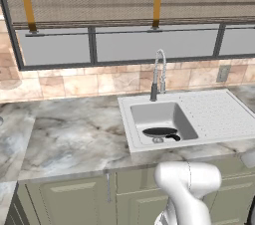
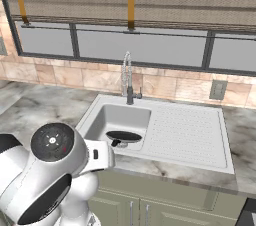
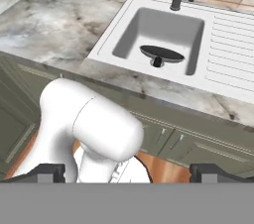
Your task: Move the pot and pan from the stove into the sink.
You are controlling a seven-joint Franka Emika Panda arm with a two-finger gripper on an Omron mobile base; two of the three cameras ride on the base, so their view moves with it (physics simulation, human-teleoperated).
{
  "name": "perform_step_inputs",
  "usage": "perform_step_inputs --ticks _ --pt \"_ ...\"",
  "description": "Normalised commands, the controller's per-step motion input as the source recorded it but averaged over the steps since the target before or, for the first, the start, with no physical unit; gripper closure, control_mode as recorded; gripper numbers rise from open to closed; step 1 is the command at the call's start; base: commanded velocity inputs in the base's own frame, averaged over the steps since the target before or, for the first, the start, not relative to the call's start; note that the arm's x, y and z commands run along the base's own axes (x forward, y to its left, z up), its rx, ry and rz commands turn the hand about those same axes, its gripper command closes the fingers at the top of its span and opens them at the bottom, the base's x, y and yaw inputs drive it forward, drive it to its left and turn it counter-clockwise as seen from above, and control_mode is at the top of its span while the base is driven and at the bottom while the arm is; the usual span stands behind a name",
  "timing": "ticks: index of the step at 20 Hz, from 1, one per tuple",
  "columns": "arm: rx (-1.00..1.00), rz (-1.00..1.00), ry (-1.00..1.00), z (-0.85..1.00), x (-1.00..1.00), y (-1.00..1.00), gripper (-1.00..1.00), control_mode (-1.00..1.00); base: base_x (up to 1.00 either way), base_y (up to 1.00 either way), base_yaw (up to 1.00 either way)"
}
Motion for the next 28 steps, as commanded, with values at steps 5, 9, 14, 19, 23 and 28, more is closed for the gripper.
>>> perform_step_inputs --ticks 5,9,14,19,23,28 --pt "0.0 0.0 0.0 0.0 0.0 0.0 -1.0 -1.0 0.0 0.0 0.0" --pt "0.0 0.0 0.0 0.0 -0.03 0.0 -1.0 -1.0 0.0 0.0 0.0" --pt "0.0 0.0 0.0 0.0 0.0 0.0 -1.0 1.0 -0.52 0.0 0.0" --pt "0.0 0.0 0.0 0.0 0.0 0.0 -1.0 1.0 -0.72 0.0 0.0" --pt "0.0 0.0 0.0 0.0 0.0 0.0 -1.0 1.0 -0.76 0.0 0.03" --pt "0.0 0.0 0.0 0.0 0.0 0.0 -1.0 1.0 -0.53 -0.09 0.23"
